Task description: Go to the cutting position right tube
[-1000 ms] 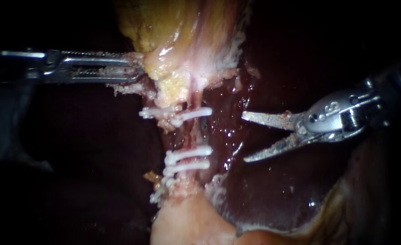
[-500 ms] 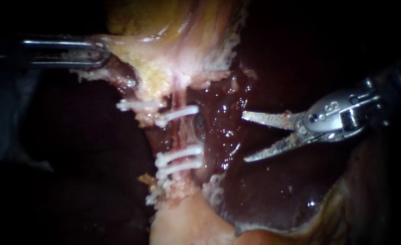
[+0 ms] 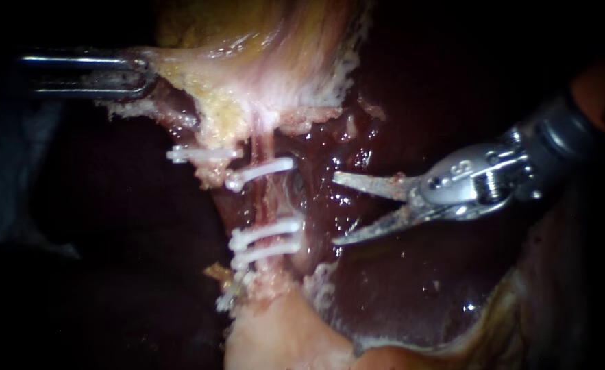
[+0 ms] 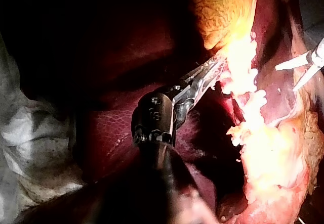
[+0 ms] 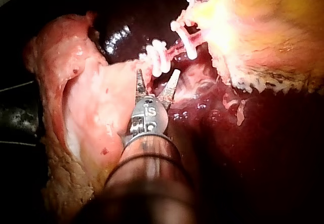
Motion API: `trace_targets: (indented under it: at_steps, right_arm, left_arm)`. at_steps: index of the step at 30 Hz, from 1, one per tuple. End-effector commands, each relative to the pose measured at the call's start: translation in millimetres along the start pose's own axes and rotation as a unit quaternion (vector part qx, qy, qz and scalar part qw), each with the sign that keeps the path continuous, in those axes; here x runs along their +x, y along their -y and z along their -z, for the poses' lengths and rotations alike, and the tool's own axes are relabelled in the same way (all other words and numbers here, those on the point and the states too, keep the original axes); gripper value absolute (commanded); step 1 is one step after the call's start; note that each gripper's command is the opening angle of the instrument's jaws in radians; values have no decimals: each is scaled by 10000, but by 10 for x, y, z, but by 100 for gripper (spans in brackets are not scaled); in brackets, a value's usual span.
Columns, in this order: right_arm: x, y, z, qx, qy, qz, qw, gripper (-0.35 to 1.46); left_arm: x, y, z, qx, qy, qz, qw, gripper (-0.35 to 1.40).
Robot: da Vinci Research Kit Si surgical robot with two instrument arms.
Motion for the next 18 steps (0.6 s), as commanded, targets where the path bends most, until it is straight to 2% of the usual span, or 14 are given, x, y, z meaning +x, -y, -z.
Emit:
trace_targets:
  at_steps: [1,9,15,18]
  right_arm:
    - [-1,-2,-7,43,-7,-73,10000,145]
    - [-10,-15,-47,291,-49,-417,9987,145]
    - [-15,-23,-72,599,-200,-805,9948,145]
    - [-18,-28,-82,730,-207,-882,9932,143]
  left_arm:
    - [0,0,0,1,0,-1,10000,-35]
    - [0,0,0,1,0,-1,10000,-35]
    - [-1,0,0,3,-1,-3,10000,-35]
    - [-1,-1,1,4,-2,-2,10000,-35]
